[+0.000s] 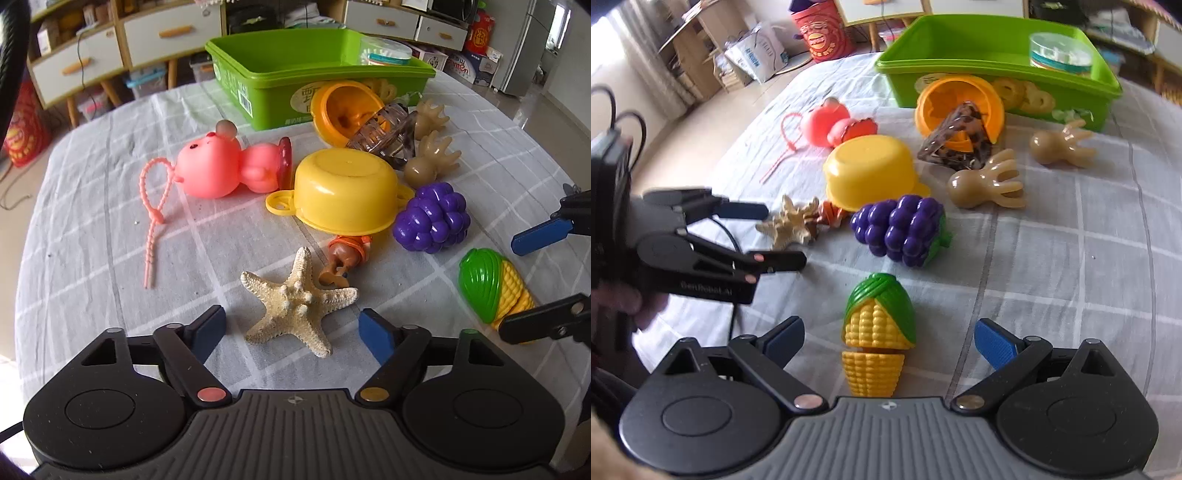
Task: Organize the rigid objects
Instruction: 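Grasp the green-and-yellow corn with the right tool while the left tool grasps the beige starfish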
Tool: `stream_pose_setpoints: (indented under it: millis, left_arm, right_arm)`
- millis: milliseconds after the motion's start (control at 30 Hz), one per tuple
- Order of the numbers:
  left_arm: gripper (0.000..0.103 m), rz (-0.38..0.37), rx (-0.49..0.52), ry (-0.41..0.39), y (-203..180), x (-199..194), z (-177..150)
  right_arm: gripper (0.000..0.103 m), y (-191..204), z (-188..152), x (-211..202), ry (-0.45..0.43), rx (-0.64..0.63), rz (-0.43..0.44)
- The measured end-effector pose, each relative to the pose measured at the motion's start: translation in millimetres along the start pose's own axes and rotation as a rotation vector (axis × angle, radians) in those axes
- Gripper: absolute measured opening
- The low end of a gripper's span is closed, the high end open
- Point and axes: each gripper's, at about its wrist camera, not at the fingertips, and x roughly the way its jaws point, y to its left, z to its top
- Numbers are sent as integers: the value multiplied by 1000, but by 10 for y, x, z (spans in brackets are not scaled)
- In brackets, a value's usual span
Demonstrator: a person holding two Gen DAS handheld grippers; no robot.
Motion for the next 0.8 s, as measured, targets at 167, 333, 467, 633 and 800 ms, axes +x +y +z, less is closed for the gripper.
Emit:
stream_pose_setpoints:
  millis: [167,333,467,633,800]
  left_arm:
    - [68,0,24,-20,-24,-37,-21]
    - [54,9,12,-8,-39,-40,16]
    - [50,13,9,-4,-57,-39,29]
    - [49,25,18,-5,-83,-49,28]
    - [49,31,33,-3,-106,-50,37]
  right_arm:
    - [84,16,-68,72,-12,-32,-37]
    - [83,48,-80,94,-23,-60,-68]
    - [83,60,-84,94,-27,-68,-74]
    - [82,77,-81,101,-26,-80,-80]
    - [69,112,-78,90,-36,-101,-115]
